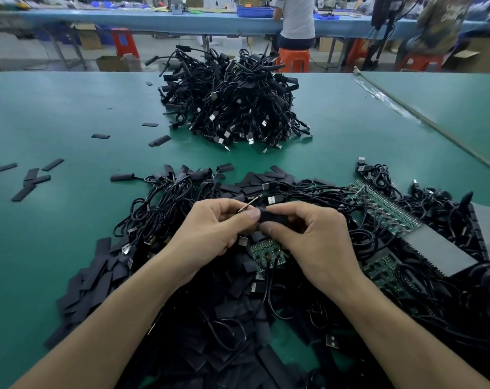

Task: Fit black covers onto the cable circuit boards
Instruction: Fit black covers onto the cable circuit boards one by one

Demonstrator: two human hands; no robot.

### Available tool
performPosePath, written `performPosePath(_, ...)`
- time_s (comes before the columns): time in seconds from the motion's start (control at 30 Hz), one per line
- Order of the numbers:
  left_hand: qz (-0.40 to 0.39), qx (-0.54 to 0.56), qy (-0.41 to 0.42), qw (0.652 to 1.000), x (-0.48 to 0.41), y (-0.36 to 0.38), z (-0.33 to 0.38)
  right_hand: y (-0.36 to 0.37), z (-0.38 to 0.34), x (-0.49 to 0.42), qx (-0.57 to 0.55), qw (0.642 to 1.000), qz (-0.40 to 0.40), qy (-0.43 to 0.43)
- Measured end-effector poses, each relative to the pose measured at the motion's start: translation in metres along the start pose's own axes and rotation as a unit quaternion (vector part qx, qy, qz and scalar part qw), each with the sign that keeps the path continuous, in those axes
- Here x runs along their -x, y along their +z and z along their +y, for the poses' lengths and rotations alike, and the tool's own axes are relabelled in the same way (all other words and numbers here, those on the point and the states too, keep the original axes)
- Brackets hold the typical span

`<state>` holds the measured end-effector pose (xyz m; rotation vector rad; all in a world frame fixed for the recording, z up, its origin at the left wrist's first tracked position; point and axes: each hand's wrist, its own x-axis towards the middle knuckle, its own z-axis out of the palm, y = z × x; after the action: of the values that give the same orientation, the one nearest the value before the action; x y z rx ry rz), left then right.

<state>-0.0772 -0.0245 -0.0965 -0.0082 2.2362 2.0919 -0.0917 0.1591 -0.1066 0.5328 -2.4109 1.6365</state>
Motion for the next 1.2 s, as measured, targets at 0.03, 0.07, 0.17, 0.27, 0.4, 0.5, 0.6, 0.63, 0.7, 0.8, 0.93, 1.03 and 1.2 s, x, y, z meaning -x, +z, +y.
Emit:
performPosePath(0.03, 0.002, 0.004, -0.002, 1.000, 0.000, 0.000, 0.000, 0.000, 0.000, 0.000, -0.004, 1.000, 0.008, 0.006)
performPosePath(0.07, 0.004, 0.009, -0.005, 1.000, -0.001, 0.000, 0.000, 0.000, 0.000, -0.001, -0.008, 1.000, 0.015, 0.012)
performPosePath(0.17, 0.009, 0.025, -0.017, 1.000, -0.003, -0.002, 0.001, -0.001, 0.001, -0.002, -0.027, 0.999, 0.031, 0.029)
performPosePath(0.27, 0.002, 0.023, -0.018, 1.000, -0.004, -0.003, 0.000, -0.002, 0.000, -0.002, -0.029, 0.999, 0.028, 0.025)
performPosePath(0.4, -0.017, -0.004, -0.008, 1.000, -0.003, -0.004, 0.001, -0.001, 0.001, -0.002, -0.024, 0.999, 0.015, 0.020)
performPosePath(0.5, -0.029, -0.023, -0.002, 0.999, -0.001, -0.003, 0.001, -0.001, 0.001, -0.001, -0.021, 0.999, 0.015, 0.024)
performPosePath(0.6, -0.016, -0.020, -0.005, 1.000, -0.001, -0.002, 0.002, -0.002, 0.000, -0.001, -0.030, 0.999, 0.015, 0.023)
performPosePath(0.63, -0.009, -0.018, -0.006, 1.000, -0.002, -0.002, 0.001, -0.002, 0.000, -0.001, -0.031, 0.999, 0.016, 0.023)
performPosePath(0.7, 0.003, -0.013, -0.006, 1.000, -0.002, -0.002, 0.001, -0.002, -0.001, -0.001, -0.027, 0.999, 0.019, 0.024)
performPosePath(0.8, 0.039, -0.002, -0.005, 0.999, -0.002, -0.001, 0.002, -0.001, -0.001, -0.001, -0.015, 0.999, 0.026, 0.024)
performPosePath(0.93, 0.159, -0.143, 0.076, 0.974, -0.002, -0.001, 0.008, -0.001, -0.002, 0.000, 0.062, 0.998, 0.026, -0.010)
performPosePath(1.03, 0.200, -0.338, 0.154, 0.907, 0.003, -0.004, 0.012, 0.001, -0.001, 0.001, 0.150, 0.988, -0.021, -0.025)
performPosePath(1.2, 0.174, -0.497, 0.110, 0.843, 0.009, 0.005, 0.002, 0.003, 0.001, 0.001, 0.182, 0.982, -0.035, -0.029)
